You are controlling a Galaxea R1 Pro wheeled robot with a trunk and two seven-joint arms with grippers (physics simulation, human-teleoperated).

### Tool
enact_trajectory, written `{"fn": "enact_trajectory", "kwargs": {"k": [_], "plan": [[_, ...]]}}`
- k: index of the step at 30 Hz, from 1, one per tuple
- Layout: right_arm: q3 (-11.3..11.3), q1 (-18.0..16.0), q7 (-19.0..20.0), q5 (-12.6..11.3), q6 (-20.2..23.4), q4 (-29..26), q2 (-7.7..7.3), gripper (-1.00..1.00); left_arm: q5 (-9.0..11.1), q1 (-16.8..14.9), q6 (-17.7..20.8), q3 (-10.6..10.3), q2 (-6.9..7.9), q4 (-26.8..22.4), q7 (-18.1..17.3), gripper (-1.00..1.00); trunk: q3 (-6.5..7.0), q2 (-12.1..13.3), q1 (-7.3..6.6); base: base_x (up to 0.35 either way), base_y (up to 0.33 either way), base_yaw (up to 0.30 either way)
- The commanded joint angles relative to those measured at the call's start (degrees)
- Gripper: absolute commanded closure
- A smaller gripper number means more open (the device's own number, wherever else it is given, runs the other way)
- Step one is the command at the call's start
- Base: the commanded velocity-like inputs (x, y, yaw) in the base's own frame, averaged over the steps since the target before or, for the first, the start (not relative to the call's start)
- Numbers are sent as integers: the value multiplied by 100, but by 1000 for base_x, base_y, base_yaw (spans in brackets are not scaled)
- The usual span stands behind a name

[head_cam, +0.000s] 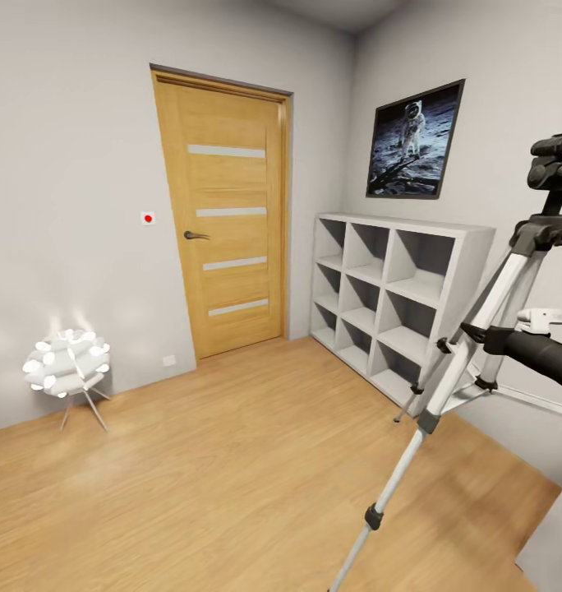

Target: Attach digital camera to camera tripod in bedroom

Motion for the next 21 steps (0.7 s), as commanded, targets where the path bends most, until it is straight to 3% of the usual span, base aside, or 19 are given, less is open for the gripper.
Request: {"fn": "enact_trajectory", "kwargs": {"k": [1,7,21], "plan": [[-8,-5,47,-2,26,-4,2,100,29,0,-8,4,0,-6,-1,-100,-5,-3,0,0,-257,0],[-7,-6,47,4,32,-4,8,100,29,2,-8,3,2,-6,-1,-100,-5,-3,0,0,-182,0],[-6,-7,47,7,30,-4,12,100,29,1,-8,4,2,-6,-1,-100,-5,-3,0,0,-18,0]]}}
